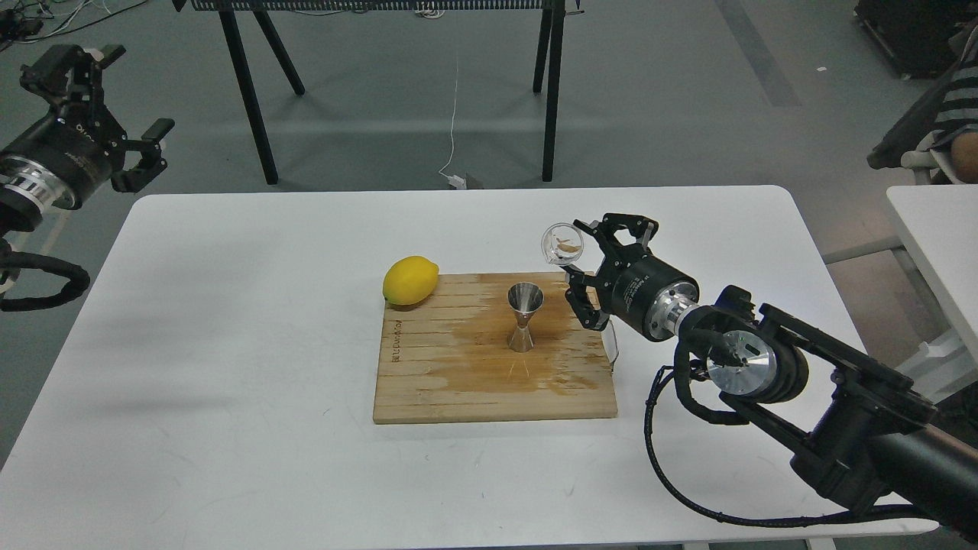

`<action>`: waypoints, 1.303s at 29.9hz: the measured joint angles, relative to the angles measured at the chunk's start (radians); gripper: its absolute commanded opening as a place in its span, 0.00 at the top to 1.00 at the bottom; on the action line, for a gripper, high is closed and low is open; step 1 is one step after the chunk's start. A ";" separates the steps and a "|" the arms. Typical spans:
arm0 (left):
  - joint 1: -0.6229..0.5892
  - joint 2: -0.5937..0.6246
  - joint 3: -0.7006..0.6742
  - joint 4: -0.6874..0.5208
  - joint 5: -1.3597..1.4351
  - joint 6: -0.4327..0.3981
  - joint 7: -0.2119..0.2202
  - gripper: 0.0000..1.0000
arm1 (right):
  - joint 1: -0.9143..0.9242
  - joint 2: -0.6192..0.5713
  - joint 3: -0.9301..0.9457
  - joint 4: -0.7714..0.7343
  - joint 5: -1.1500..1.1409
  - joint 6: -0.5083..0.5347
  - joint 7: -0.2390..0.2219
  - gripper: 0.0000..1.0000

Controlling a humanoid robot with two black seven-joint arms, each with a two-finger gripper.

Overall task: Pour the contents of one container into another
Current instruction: 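Carry the measuring cup over the jigger with the right gripper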

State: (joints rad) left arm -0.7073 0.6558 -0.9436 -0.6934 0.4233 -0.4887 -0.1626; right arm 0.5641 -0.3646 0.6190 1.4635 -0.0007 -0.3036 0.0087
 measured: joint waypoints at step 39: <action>-0.003 0.032 -0.011 -0.031 -0.004 0.000 0.000 0.01 | 0.238 -0.109 -0.285 -0.002 -0.155 0.006 -0.044 0.82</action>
State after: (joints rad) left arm -0.7102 0.6880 -0.9542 -0.7242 0.4188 -0.4887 -0.1627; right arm 0.8022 -0.4736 0.3342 1.4618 -0.1557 -0.2975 -0.0356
